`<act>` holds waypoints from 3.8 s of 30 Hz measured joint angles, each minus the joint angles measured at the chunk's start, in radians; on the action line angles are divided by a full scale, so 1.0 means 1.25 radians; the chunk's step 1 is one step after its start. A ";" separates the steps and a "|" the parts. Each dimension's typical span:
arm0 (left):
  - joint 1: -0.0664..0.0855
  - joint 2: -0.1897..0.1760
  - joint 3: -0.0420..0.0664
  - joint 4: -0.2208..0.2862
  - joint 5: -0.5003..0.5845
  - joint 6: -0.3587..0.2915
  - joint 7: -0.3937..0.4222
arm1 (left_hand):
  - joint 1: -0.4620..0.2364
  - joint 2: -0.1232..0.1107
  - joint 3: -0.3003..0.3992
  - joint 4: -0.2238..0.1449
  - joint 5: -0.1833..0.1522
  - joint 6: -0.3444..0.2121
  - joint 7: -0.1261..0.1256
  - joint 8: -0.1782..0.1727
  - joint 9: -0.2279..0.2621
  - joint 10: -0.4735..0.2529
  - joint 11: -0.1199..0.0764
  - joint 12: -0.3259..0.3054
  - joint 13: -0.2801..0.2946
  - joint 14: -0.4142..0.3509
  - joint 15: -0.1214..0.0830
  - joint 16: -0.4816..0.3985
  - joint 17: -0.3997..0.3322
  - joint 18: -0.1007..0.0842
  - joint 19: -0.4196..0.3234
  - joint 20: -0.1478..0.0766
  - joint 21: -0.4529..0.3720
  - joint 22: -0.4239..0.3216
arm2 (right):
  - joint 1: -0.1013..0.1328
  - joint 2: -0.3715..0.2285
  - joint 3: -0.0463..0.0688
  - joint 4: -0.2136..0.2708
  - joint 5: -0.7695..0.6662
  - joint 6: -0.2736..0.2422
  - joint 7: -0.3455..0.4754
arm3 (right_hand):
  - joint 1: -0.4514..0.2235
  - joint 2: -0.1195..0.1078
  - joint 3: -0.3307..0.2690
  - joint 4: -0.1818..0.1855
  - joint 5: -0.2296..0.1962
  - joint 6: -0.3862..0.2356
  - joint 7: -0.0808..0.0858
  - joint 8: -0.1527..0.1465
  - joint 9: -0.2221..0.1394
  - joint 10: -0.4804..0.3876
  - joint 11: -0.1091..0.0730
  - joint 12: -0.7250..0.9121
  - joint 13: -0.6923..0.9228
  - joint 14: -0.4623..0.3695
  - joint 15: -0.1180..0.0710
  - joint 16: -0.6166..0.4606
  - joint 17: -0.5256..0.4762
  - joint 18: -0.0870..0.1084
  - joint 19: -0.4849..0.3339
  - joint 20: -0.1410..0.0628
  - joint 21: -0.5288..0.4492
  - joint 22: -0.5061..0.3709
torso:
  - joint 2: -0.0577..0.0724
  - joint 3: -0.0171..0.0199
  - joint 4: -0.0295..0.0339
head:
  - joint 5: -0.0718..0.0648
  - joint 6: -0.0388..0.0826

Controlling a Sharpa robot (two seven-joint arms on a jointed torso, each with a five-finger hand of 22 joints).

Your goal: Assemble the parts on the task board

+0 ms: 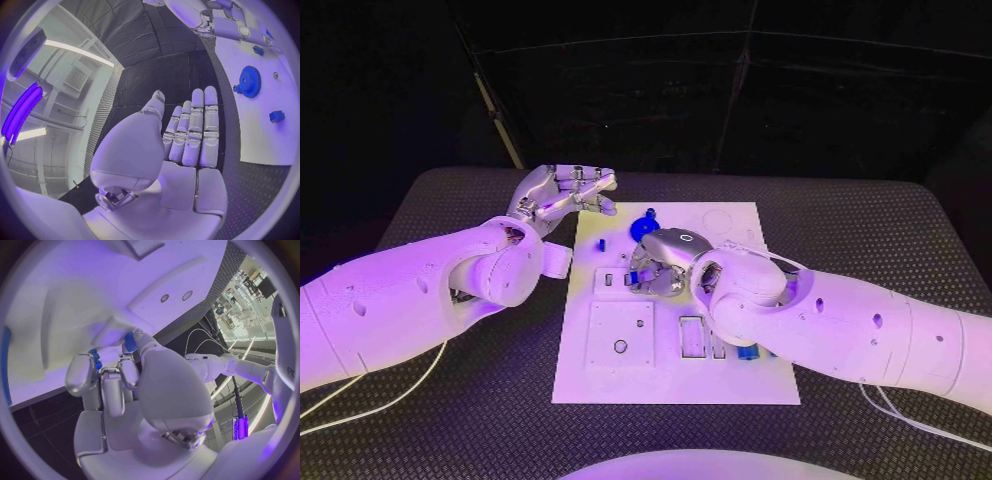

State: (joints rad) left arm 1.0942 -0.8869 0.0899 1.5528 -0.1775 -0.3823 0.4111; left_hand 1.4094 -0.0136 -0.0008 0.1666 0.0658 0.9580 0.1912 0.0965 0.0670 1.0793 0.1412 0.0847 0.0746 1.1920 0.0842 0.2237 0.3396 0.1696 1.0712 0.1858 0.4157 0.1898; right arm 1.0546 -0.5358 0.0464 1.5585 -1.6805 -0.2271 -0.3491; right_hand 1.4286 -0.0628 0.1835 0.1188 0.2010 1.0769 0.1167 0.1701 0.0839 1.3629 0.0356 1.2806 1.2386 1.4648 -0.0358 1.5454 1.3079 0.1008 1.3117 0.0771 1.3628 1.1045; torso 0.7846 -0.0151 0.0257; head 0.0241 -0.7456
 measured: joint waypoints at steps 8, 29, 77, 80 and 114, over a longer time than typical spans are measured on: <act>0.000 0.001 0.000 -0.001 0.000 0.000 0.000 | 0.000 0.000 0.000 0.000 0.000 0.000 0.000 0.000 0.000 0.000 0.000 0.000 0.000 0.000 0.000 -0.003 0.002 0.000 0.000 0.000 0.000 0.001 | -0.002 0.000 0.000 0.003 -0.012 0.000 -0.008 | 0.000 0.000 0.000 0.000 0.000 0.000 0.000 -0.002 -0.002 0.000 0.000 0.000 0.000 0.000 0.000 0.000 0.000 0.000 0.000 0.000 0.000 -0.001 | 0.000 0.0000 -0.0001 | 0.000 -0.002; 0.000 0.001 0.000 -0.002 0.000 0.001 0.000 | 0.000 0.000 0.000 0.000 0.000 0.000 0.000 -0.003 0.000 0.000 0.000 0.000 0.000 0.000 0.000 -0.003 0.001 0.000 0.000 0.000 0.000 0.001 | -0.004 0.000 0.000 0.005 -0.047 -0.001 -0.034 | -0.012 -0.012 -0.003 0.003 0.007 -0.008 0.002 -0.004 -0.001 -0.002 0.002 -0.003 -0.002 0.000 0.000 -0.003 0.000 0.000 0.000 0.000 -0.003 -0.003 | 0.000 -0.0005 -0.0001 | 0.000 -0.003; 0.000 0.000 0.000 -0.006 0.000 0.006 -0.005 | 0.000 0.000 -0.002 -0.002 0.000 0.000 0.000 -0.003 0.000 0.000 0.000 0.000 0.000 0.000 0.000 -0.003 0.003 0.000 0.000 0.000 0.003 0.001 | -0.017 -0.025 -0.006 0.016 -0.055 -0.056 -0.035 | -0.049 -0.099 -0.070 0.097 -0.009 -0.153 0.046 -0.056 -0.013 -0.050 0.039 -0.032 -0.035 0.003 0.032 -0.008 0.000 0.000 -0.026 0.026 -0.028 -0.041 | 0.000 0.0001 -0.0005 | 0.001 -0.005; 0.000 0.000 0.000 -0.007 0.000 0.006 -0.006 | 0.000 0.000 -0.002 -0.002 0.000 0.000 0.000 -0.003 0.000 0.000 0.000 0.000 0.000 0.000 0.000 -0.003 0.004 0.000 0.000 0.000 0.003 0.001 | -0.019 -0.033 -0.006 0.025 -0.052 -0.088 -0.025 | -0.042 -0.105 -0.085 0.111 -0.004 -0.158 0.048 -0.056 -0.013 -0.052 0.040 -0.032 -0.037 0.001 0.033 -0.008 0.000 0.000 -0.029 0.029 -0.033 -0.047 | 0.000 0.0004 -0.0005 | 0.001 -0.005; 0.025 0.002 -0.001 -0.009 -0.478 0.214 -0.520 | -0.200 0.043 -0.134 0.100 -0.006 0.077 -0.106 0.268 0.238 0.212 -0.121 0.900 0.833 0.220 -0.120 1.075 0.775 -0.069 0.272 -0.114 0.777 0.836 | 0.032 -0.262 0.133 0.089 0.448 -0.228 0.333 | 0.029 -0.056 -0.086 0.117 0.055 -0.139 0.036 -0.018 -0.006 -0.102 0.030 -0.089 -0.104 0.000 0.034 -0.073 0.000 0.013 -0.098 0.028 -0.112 -0.179 | -0.028 0.0054 -0.0023 | 0.010 0.002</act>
State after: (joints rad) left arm 1.1251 -0.8847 0.0886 1.5417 -0.7755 -0.1150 -0.2383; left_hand 1.1591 0.0403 -0.1679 0.2912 0.0587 1.0541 0.0585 0.4317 0.3648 1.3442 -0.0095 1.2095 1.1164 1.4668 -0.0660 1.5678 1.3082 0.0836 1.4108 0.0432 1.3864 1.2344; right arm 1.0940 -0.8629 0.2126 1.6694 -1.1200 -0.5126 0.0668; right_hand 1.4648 -0.1324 0.0764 0.2645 0.2701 0.9034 0.1615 0.1477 0.0763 1.2360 0.0731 1.1692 1.1091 1.4650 0.0073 1.4541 1.3078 0.1169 1.1898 0.1124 1.2227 0.8804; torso 0.7491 -0.0084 0.0228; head 0.0369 -0.7434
